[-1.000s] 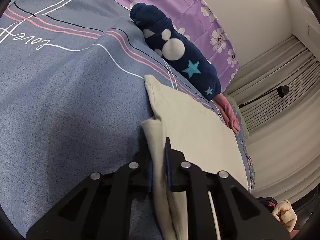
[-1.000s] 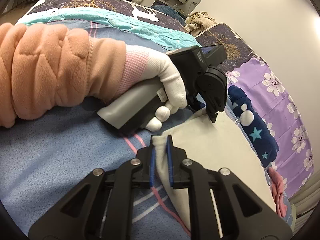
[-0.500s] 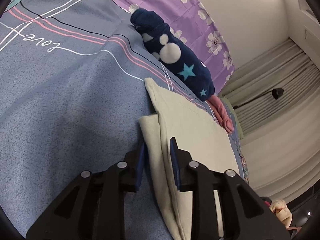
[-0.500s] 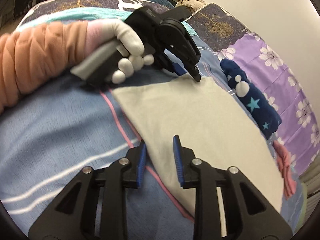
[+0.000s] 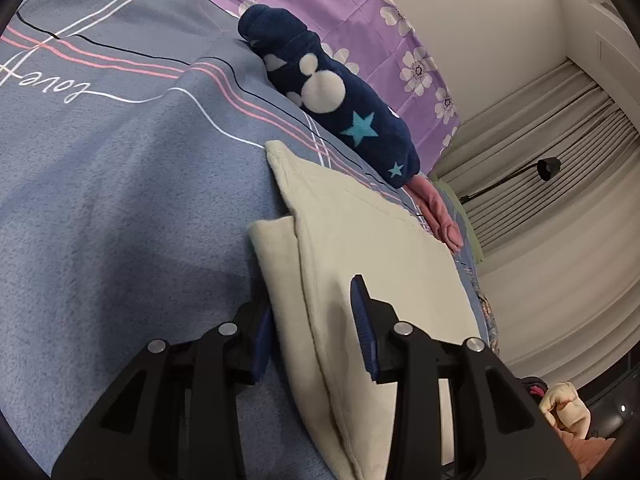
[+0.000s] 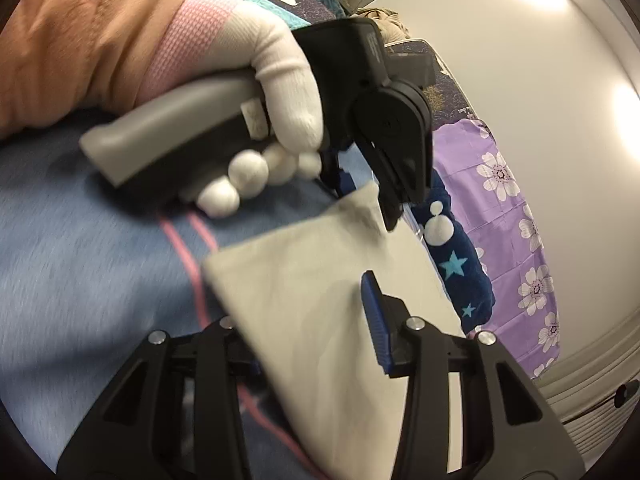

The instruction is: Fold small clothes

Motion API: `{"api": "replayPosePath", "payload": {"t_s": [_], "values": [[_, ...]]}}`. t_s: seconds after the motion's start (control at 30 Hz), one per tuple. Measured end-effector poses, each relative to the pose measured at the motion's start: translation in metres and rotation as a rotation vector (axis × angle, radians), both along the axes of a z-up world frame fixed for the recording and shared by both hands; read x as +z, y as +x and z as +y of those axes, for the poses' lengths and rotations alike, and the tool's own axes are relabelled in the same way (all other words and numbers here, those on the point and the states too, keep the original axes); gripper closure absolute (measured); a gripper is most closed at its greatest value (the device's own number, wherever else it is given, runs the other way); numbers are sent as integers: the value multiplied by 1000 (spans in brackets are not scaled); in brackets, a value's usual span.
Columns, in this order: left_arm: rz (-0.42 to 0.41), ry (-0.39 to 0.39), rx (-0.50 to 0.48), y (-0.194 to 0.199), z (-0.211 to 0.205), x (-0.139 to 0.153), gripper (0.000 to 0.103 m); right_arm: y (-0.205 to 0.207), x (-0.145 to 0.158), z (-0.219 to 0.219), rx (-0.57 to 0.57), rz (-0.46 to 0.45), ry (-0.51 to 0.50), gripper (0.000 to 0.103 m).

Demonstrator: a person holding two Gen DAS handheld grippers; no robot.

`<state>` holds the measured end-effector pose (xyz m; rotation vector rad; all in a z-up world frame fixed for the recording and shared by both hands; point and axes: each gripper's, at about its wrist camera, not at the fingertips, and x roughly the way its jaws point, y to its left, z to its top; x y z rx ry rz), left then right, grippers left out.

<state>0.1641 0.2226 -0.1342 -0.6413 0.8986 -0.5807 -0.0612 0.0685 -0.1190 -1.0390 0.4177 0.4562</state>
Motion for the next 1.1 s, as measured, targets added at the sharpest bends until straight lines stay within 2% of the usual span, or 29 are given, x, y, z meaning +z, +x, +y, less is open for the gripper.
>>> {"api": "replayPosePath", "payload": {"t_s": [0.03,0.07,0.13,0.17,0.2,0.23,0.3,0.47,0.57,0.67,0.8,0.9,1.03,1.1], "values": [[2,-10,-9,2,-1,0,64,1,0,1,2,3,3,73],[3,-22,-19,4,-2,0,63,1,-1,1,9,9,6,76],[11,-27,-28,9,-5,0,63,0,-1,0,19,11,13,94],[13,-20,-28,11,-7,1,70,0,2,-2,19,18,36,94],[16,-10,-33,13,-9,1,93,2,8,-7,21,41,80,95],[26,-5,-45,15,-12,0,97,6,16,-13,22,69,130,97],[21,11,-38,14,-13,1,97,16,38,-33,4,140,266,98],[19,-4,-11,11,-14,15,97,32,67,-76,-68,336,529,99],[13,15,-8,12,-23,31,97,34,76,-96,-107,401,631,99],[19,30,-6,15,-33,43,97,36,81,-110,-127,411,680,100],[34,59,-5,17,-45,56,97,38,88,-128,-149,474,779,100],[48,109,-4,17,-51,62,97,38,85,-133,-144,487,762,100],[64,174,47,6,-31,65,95,30,76,-122,-79,563,717,96],[46,216,94,-9,-13,69,89,25,71,-116,-53,581,693,95]]}}
